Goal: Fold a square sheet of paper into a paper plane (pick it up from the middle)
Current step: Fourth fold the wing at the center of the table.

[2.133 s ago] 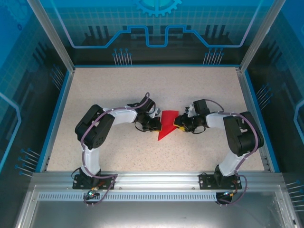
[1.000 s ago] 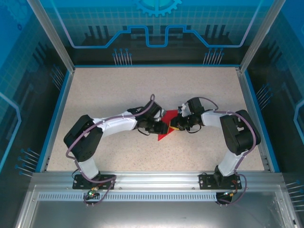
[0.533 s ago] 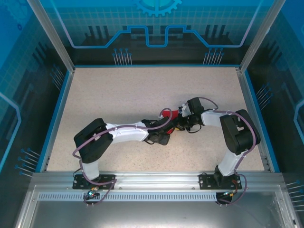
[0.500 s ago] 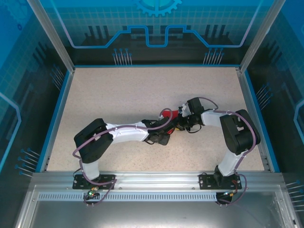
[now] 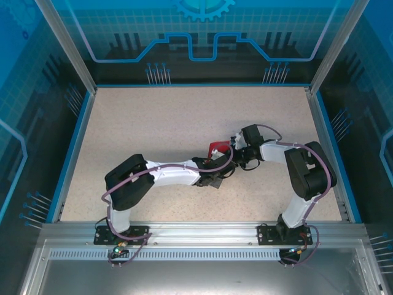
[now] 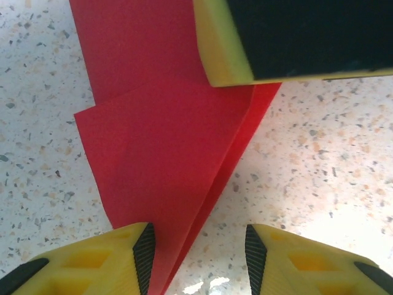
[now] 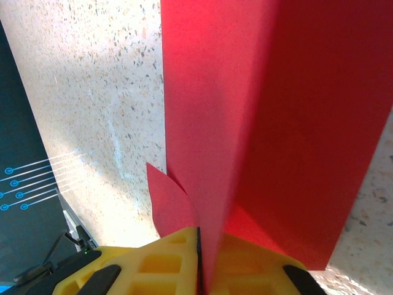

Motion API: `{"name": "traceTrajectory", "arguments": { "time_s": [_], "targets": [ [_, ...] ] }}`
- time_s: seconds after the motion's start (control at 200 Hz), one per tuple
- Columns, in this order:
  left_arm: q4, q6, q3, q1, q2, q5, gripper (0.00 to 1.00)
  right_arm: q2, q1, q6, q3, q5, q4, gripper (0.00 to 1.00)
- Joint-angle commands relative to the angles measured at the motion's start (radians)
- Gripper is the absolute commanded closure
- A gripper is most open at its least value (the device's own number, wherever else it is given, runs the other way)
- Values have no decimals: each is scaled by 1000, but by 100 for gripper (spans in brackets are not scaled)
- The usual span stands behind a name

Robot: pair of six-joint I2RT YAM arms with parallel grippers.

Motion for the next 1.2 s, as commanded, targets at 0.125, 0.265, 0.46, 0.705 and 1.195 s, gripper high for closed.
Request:
{"name": "traceTrajectory", "arguments": {
  "time_s": [0.125,0.265,0.46,0.705,1.195],
  "targets": [
    [-47,9,31,-9,17,-84,54,-16,13,9,21,-19,-51,92],
    [-47,17,38,-9,24,-92,60,-18,13,4,21,-17,-61,92],
    [-44,27,43,-12,37,-89,72,-15,14,1,50,-21,-64,92],
    [-51,29,43,-15,47,-92,79,-15,14,-3,57,-19,-73,92],
    [-59,23,45,-15,51,-121,91,-4,17,-12,67,-20,-89,91]
  ]
}}
